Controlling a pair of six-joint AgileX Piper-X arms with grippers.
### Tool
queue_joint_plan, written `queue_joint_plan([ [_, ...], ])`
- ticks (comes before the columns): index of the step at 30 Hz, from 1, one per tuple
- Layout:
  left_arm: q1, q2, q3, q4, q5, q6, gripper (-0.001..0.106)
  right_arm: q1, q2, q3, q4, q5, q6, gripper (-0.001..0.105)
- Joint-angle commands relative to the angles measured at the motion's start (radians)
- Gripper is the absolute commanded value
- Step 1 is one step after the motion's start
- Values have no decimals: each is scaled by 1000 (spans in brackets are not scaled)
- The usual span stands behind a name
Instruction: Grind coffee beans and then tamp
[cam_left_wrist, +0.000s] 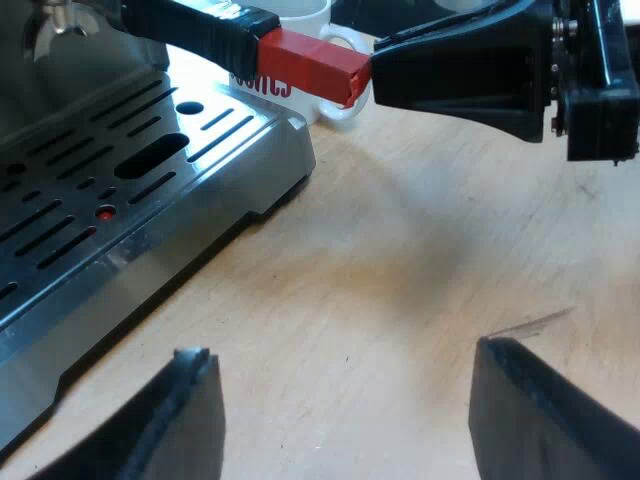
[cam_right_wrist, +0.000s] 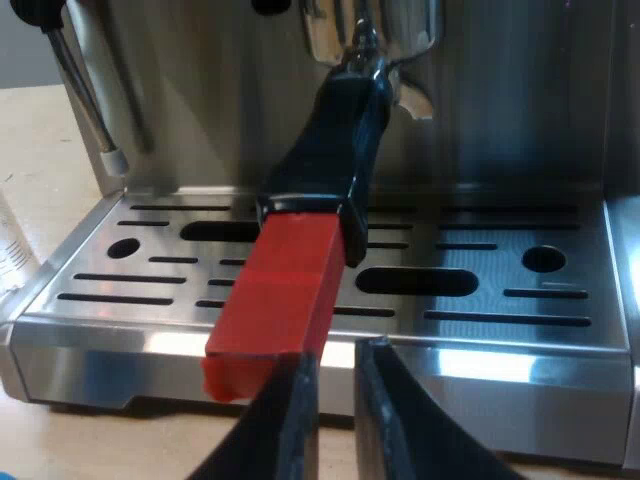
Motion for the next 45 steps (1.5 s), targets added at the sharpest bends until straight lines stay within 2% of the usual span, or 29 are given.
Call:
queue_joint_plan([
  [1,-2,-1,-2,-16,13,-12,56,4,1,-11,-15,31,-6,11],
  [10,-2,-1,-2,-16,13,-12,56,93,-1,-11,26,140,-6,11],
  [17,-2,-1,-2,-16,13,-12,56,147,-56,-11,171,143,-4,11],
  [26,-2,-1,-2,-16,13,-12,56,216,-200,-11,300,143,-4,11],
  [28,-2,-1,-2,-16,13,-12,56,232,-224,-11,317,141,-4,16],
  [31,-2,-1,-2,-20,50,-12,56,268,-285,-11,350,139,-4,45],
  [33,-2,-1,-2,-23,57,-12,56,278,-304,-11,349,132,-4,55],
  [40,-2,-31,-2,-34,58,-47,57,292,-333,-64,435,133,-6,56],
  [45,-2,-59,-2,-27,58,-65,64,292,-333,-193,670,133,-10,56],
])
